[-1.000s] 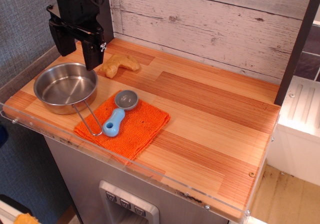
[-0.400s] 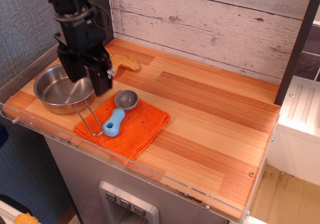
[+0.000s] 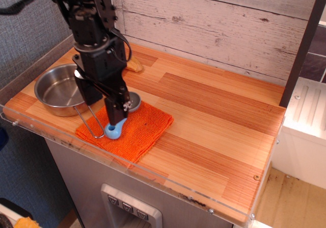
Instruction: Remove scoop off of napkin. scoop is off of napkin
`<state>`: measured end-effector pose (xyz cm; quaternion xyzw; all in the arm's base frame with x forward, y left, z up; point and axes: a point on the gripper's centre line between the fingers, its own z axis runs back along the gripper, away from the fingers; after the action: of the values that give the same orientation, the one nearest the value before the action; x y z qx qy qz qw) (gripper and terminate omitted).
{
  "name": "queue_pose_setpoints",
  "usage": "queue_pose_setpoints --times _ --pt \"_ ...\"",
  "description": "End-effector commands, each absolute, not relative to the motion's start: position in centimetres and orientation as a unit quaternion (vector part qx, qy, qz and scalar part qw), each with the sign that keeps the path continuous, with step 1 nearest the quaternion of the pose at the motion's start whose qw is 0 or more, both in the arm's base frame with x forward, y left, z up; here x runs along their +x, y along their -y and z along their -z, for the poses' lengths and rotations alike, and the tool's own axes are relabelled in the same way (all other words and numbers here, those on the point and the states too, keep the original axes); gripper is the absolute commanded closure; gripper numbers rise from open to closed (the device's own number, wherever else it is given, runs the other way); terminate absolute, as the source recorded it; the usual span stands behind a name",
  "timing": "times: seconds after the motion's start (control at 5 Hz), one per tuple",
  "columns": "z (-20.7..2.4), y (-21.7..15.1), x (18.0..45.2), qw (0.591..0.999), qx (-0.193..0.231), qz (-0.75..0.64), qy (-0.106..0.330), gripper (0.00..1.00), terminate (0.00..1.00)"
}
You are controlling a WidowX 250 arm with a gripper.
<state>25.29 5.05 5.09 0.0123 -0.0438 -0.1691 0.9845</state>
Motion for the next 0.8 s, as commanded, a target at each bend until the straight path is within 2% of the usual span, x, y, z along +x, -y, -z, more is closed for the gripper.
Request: queue_pose_setpoints --times 0.0,0.6 --pt "-4.6 -4.5 26.7 0.984 0.030 0.163 0.059 0.00 0.00" --pt "-2.8 -3.7 27.4 0.985 0.037 0.163 0.051 0.00 0.00"
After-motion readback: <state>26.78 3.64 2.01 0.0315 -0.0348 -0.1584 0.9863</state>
